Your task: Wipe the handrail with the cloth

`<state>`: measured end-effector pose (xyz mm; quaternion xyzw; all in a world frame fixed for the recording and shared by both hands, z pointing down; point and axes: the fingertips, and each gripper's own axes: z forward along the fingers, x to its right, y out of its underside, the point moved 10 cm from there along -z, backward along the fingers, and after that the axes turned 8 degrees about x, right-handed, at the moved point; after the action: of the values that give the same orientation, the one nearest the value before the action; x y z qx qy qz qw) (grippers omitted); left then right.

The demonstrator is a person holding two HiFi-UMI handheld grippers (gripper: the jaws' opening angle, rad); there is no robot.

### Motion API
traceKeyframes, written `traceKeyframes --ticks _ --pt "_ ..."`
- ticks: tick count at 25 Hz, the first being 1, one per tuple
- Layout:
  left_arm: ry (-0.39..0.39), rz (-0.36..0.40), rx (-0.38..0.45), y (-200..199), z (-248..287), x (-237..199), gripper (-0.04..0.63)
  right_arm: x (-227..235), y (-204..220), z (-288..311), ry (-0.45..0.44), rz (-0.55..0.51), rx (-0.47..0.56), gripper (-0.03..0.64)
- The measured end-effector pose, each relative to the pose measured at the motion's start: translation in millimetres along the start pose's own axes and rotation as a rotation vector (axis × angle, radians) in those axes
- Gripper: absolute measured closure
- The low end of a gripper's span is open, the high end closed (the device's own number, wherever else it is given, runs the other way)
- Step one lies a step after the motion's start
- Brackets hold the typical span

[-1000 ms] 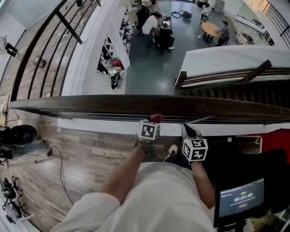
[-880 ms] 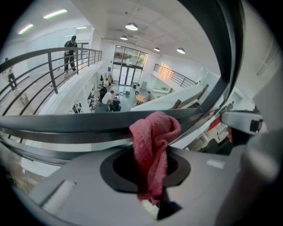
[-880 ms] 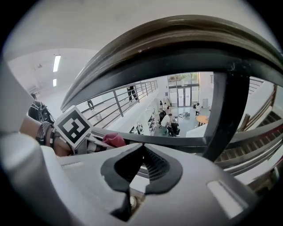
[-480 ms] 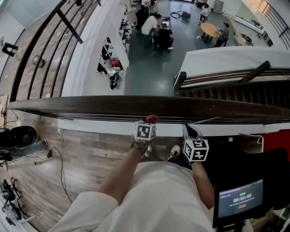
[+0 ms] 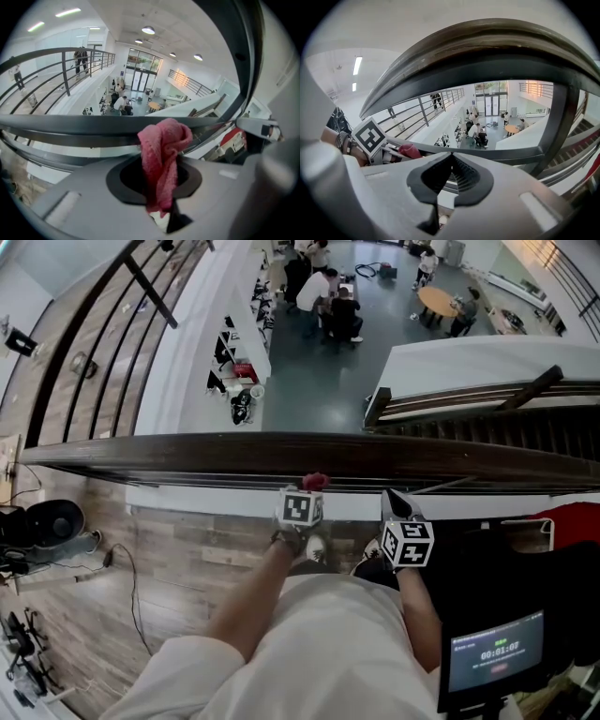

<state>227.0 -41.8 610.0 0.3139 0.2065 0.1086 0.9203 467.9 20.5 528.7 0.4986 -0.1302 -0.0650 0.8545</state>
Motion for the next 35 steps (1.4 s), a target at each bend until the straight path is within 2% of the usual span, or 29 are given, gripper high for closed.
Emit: traceKeyframes --ticks 2,5,8,10,12,14,18,20,24,29,32,35 --pt "-0.013 0.007 0.022 -3.9 -3.0 -6.4 0.506 -6.9 -3.1 3.4 -0.001 -0.006 0.004 0.614" --pt "-0.029 -0.01 -0.02 -0.7 -9.9 -11.4 0.506 -15.7 -6.0 7.5 -0.009 -0.014 0.005 0.614" --pt "-0.02 0.009 0.031 -5.8 -9.0 -15.8 0.506 -24.3 -4.0 12.8 -0.027 -0.035 -0.005 0.614" --pt "-0.037 -0.008 -0.011 -1.2 -12.5 -18.2 0.506 -29.4 -2.6 16.3 -0.049 -0.047 -0.019 0.614" --pt "-0.088 -0.005 -0.078 3.8 -17.9 -21.7 0.506 -33.1 -2.4 19.8 -0.073 -0.046 -0.035 0.614" --pt "-0.127 0.002 -0.092 4.1 -21.0 -22.6 0.506 -33.9 -1.7 23.5 -0.092 -0.011 -0.059 0.614" --pt "-0.143 -0.035 -0.077 5.2 -22.5 -18.3 0.506 -29.8 3.8 30.2 -0.117 0.137 -0.127 0.614" --pt "-0.169 -0.027 -0.067 4.2 -24.5 -20.0 0.506 -28.0 7.4 33.3 -0.127 0.164 -0.173 0.614" --pt "-0.199 -0.023 -0.033 3.2 -23.1 -21.0 0.508 -21.9 12.4 41.5 -0.152 0.15 -0.233 0.614" --pt "-0.208 -0.028 -0.007 2.1 -20.3 -20.4 0.508 -21.5 10.9 54.5 -0.188 0.14 -0.243 0.614" --pt "-0.233 -0.025 -0.009 5.8 -22.7 -21.6 0.508 -27.6 9.4 55.8 -0.217 0.098 -0.255 0.614" --pt "-0.19 -0.036 0.007 5.0 -16.0 -19.8 0.506 -27.4 3.4 58.6 -0.221 0.091 -0.239 0.614"
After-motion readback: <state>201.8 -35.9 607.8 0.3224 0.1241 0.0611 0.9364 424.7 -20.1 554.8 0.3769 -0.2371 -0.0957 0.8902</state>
